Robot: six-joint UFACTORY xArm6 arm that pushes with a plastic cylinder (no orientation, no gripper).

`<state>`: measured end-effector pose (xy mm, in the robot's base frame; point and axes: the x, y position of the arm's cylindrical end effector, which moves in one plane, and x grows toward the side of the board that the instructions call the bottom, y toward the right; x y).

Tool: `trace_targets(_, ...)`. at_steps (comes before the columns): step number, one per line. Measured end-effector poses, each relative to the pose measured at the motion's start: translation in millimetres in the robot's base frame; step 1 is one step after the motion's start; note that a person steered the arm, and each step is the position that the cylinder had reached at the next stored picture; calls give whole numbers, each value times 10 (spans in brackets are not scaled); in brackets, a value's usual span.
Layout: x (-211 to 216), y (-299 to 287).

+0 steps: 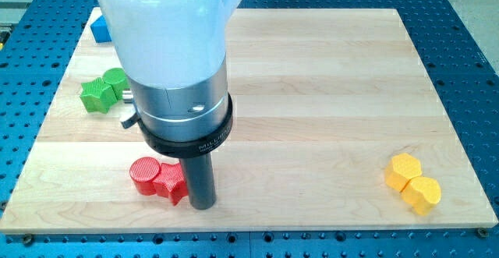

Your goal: Move the red blocks to the bottom center

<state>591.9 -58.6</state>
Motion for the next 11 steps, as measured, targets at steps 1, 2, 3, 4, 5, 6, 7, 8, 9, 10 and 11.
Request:
trace_targets(1,-3,7)
trace_targets(2,-112,102)
trace_targets(3,-682,101)
trace_targets(4,-847,-292)
trace_targets(5,-826,-845)
trace_targets(6,-635,-1361)
trace_targets(7,-240,-1442)
trace_targets(8,-191,-1132)
trace_targets(9,-191,-804)
trace_targets(10,-148,-286)
trace_targets(11,-85,-289)
